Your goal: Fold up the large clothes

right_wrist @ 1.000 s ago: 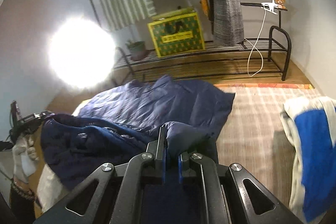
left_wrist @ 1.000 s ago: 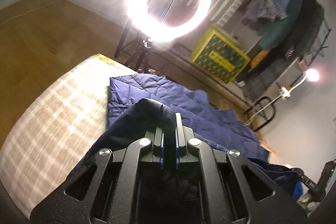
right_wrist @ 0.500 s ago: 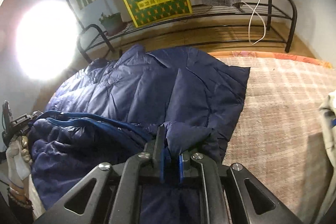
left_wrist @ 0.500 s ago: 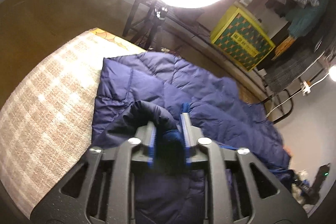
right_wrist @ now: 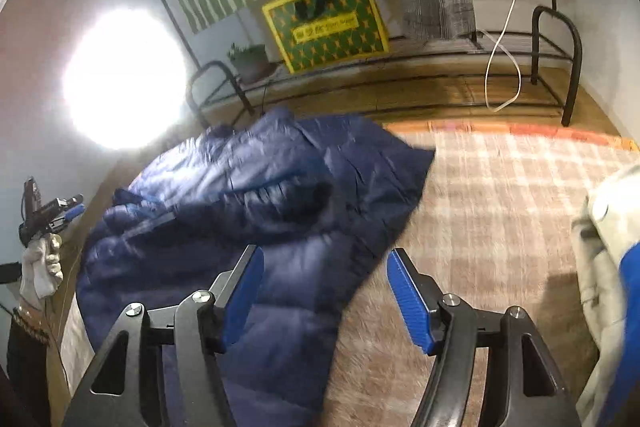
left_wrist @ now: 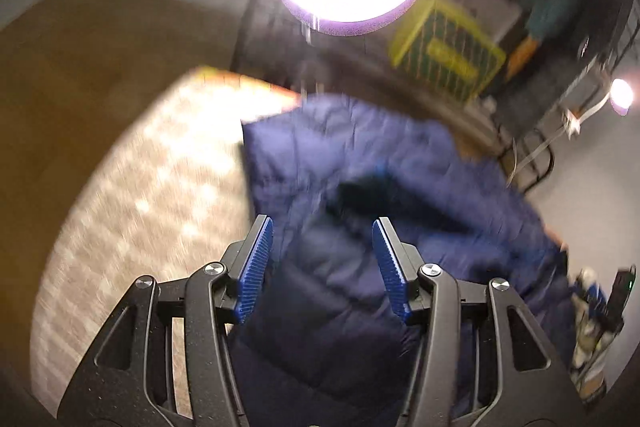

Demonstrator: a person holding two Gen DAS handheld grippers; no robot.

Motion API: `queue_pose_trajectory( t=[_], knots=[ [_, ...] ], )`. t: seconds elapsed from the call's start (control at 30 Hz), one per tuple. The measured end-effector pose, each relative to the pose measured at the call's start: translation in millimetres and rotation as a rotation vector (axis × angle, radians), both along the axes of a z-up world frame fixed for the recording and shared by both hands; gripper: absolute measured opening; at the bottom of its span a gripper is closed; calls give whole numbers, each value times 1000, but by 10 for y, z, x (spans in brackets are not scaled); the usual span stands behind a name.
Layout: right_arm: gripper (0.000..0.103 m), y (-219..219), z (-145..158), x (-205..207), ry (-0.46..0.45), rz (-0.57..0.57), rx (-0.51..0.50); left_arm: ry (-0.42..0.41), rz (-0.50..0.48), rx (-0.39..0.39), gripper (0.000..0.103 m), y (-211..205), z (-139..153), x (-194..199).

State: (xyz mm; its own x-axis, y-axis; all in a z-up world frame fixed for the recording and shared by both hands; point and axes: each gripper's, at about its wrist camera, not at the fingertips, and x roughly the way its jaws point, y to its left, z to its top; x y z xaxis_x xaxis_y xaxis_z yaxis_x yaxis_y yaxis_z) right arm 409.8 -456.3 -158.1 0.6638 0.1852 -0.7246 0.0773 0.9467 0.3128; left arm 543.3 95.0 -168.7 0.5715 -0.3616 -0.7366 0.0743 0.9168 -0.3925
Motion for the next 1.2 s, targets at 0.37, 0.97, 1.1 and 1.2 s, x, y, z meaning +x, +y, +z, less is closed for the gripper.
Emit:
queue_pose_trajectory(
  t=[0.37, 0.97, 1.1, 1.2],
  knots=[
    [22, 322, -179, 71, 65, 82, -90, 53, -16, 144, 11, -291, -356, -88],
    [1, 913, 646, -187, -174, 0, -612, -221, 95, 196, 3, -182, 552, -235],
    [1, 863, 742, 152, -204, -42, -648, -261, 151, 188, 2, -228, 678, 129],
    [1, 751, 689, 571, -197, -79, -658, -245, 193, 186, 2, -312, 574, 486]
  ],
)
